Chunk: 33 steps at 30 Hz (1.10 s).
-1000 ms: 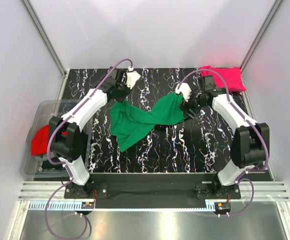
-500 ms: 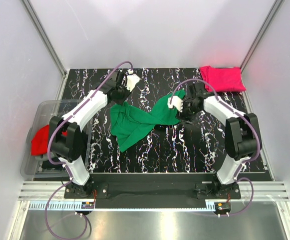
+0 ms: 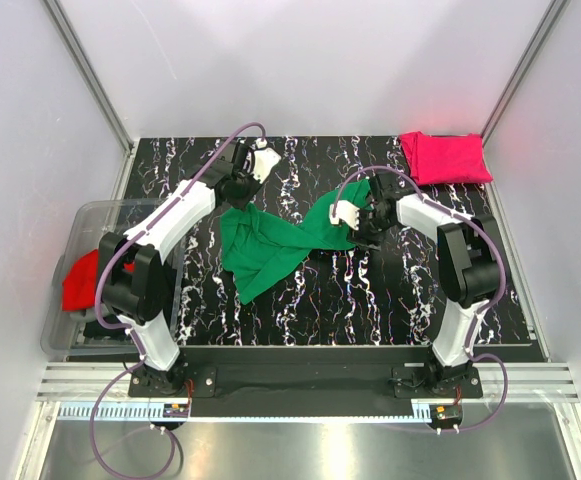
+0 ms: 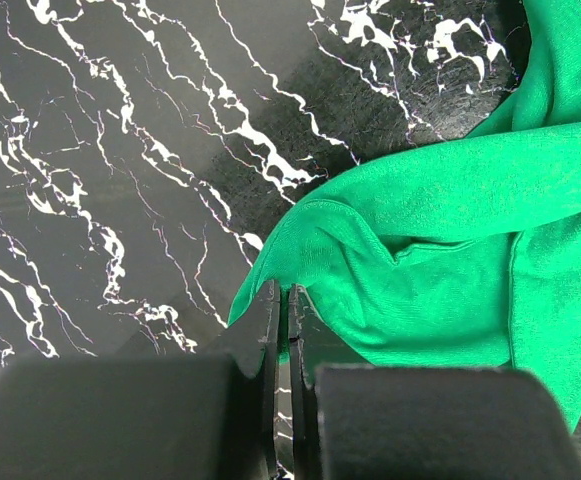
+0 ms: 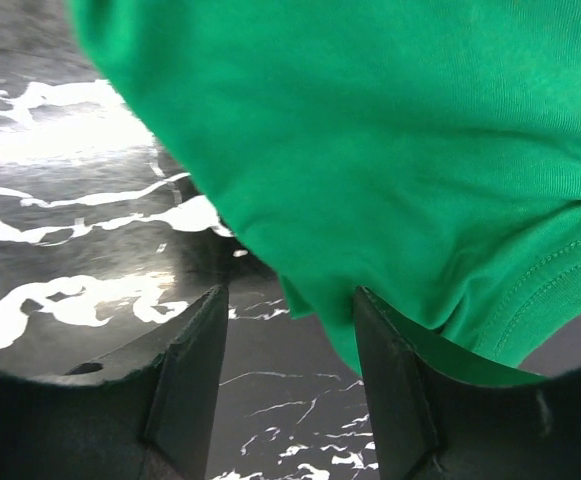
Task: Fold and stack the t-shirts
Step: Flatten the tshirt out
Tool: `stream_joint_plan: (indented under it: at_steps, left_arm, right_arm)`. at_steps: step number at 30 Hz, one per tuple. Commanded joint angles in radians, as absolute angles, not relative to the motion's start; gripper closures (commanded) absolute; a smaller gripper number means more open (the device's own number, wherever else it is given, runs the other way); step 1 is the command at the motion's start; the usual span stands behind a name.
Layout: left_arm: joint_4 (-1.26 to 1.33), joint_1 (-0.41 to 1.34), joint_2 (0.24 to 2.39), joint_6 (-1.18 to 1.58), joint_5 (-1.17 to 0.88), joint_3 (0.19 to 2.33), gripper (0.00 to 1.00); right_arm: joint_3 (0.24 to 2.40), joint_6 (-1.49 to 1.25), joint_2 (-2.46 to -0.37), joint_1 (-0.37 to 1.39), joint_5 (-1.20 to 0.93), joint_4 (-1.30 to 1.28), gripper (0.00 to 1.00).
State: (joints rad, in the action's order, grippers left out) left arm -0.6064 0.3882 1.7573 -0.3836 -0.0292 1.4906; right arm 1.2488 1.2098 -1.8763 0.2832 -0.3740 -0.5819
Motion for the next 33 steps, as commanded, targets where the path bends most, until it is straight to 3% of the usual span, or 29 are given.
stream_joint_plan:
  at_steps: [1, 19, 23, 27, 30, 33]
  left_arm:
    - [-0.58, 0.393, 1.755, -0.374, -0.015, 1.503, 1.0]
    - [-0.577, 0.414, 1.772, -0.373, -0.011, 1.514, 1.0]
    - [-0.577, 0.42, 1.775, -0.374, -0.009, 1.52, 1.0]
    - [-0.577, 0.42, 1.778, -0.374, -0.009, 1.523, 1.0]
    - [-0.575, 0.42, 1.778, -0.376, -0.008, 1.525, 1.0]
    - [-0.577, 0.42, 1.769, -0.383, -0.003, 1.528, 1.0]
  right_arm:
    - [1.282, 1.209, -1.89, 0.288, -0.333, -0.52, 0.41]
    - [1.331, 1.132, -1.936, 0.296, -0.311, -0.483, 0.47]
    - [1.351, 1.118, -1.968, 0.298, -0.288, -0.483, 0.67]
    - [1.351, 1.115, -1.967, 0.298, -0.281, -0.483, 0.71]
    - [1.344, 1.118, -1.957, 0.298, -0.27, -0.486, 0.9]
    - [1.338, 1.114, -1.907, 0.296, -0.261, -0.485, 0.98]
